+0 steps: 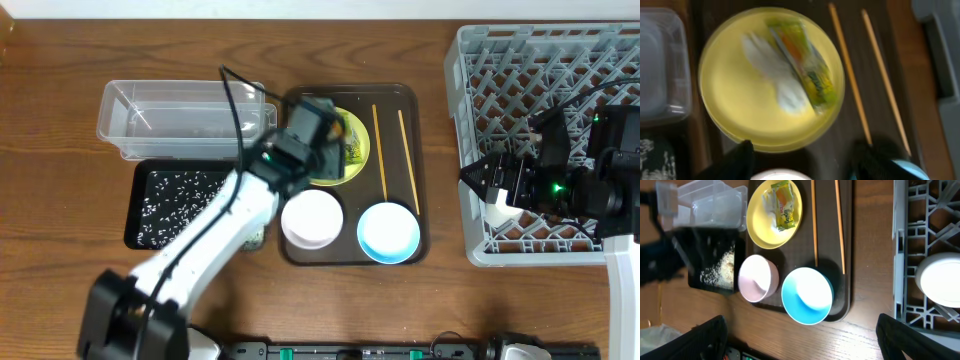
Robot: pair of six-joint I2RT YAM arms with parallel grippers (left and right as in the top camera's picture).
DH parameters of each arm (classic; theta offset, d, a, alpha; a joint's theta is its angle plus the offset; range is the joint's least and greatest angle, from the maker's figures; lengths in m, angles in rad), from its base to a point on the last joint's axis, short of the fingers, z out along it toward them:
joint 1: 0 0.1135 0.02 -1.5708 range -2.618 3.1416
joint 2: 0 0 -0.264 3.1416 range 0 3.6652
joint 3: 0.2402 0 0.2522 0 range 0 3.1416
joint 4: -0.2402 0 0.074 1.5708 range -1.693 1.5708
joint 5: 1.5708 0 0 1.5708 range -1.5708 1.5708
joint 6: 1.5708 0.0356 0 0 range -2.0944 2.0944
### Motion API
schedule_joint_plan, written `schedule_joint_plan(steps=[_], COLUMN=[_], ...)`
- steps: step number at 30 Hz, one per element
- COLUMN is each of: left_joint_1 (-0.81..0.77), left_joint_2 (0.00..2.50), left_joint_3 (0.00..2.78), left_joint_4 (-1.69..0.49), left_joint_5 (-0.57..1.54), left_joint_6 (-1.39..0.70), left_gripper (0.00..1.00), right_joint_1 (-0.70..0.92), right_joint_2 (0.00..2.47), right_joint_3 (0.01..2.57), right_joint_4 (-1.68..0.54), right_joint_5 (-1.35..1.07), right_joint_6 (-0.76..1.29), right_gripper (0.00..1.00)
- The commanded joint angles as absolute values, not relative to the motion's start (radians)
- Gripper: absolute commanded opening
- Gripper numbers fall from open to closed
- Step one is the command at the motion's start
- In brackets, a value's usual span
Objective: Sort waste into correct bins and load items into the dishwasher rack
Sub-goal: 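Pick the white tissue off the yellow plate and drop it in the clear bin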
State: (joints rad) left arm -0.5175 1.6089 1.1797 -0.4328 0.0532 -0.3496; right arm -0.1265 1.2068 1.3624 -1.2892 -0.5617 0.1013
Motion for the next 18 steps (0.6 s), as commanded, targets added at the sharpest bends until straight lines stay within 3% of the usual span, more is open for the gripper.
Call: schedule_joint_plan(steps=[1, 10, 17, 18], left_joint_1=[-0.483, -0.477, -0.479, -0.479], left_joint_2=[1.74, 1.955, 1.993, 1.994], left_joint_3=[1.196, 1.233, 1.233, 1.233], left_joint_4=[-0.371, -0.249, -0.239, -0.245], left_joint_5=[0.127, 0.064, 0.06, 0.06], left_joint_6=[-0.284, -0.285, -0.284, -0.284], left_gripper=[0.64, 0.64, 0.33, 0.25], right_joint_1=[-0.117, -0.117, -0.117, -0.117], right_joint_2=[1.203, 1.203, 1.203, 1.203], right_joint_3=[1.379, 1.378, 1.378, 1.378], right_joint_4=[-1.287, -1.301, -1.302, -1.301], right_joint_5=[-0.573, -0.572, -0.547, -0.547], right_joint_6=[0.092, 0.092, 0.092, 0.092], right_gripper=[0.93, 0.93, 0.93, 0.93])
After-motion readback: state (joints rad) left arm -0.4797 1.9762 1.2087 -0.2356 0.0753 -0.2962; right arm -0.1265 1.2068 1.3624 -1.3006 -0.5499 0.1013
